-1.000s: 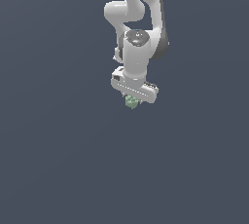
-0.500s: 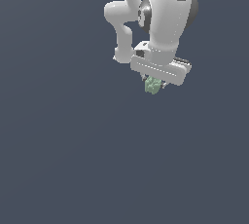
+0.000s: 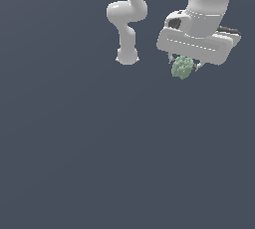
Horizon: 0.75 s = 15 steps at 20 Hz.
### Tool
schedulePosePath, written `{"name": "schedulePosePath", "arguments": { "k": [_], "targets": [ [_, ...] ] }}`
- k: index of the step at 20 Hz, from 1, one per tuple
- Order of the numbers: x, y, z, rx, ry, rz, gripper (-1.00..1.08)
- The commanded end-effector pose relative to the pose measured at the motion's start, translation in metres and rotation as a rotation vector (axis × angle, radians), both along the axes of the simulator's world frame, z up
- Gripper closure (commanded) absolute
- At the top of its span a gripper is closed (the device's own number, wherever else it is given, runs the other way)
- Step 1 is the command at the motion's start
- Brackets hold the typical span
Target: Pick up the object and move it to a goal position.
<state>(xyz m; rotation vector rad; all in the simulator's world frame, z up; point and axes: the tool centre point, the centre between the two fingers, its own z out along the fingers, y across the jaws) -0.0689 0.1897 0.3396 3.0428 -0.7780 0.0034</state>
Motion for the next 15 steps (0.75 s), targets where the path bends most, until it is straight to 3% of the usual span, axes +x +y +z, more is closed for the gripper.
{"name": "schedulePosePath", "arguments": {
  "k": [1,15],
  "targets": [
    [0.000,0.013,0.016,0.000,0.002,-0.001,1.08],
    [0.003,0.042,0.050,0.001,0.002,-0.001,1.08]
  ]
}}
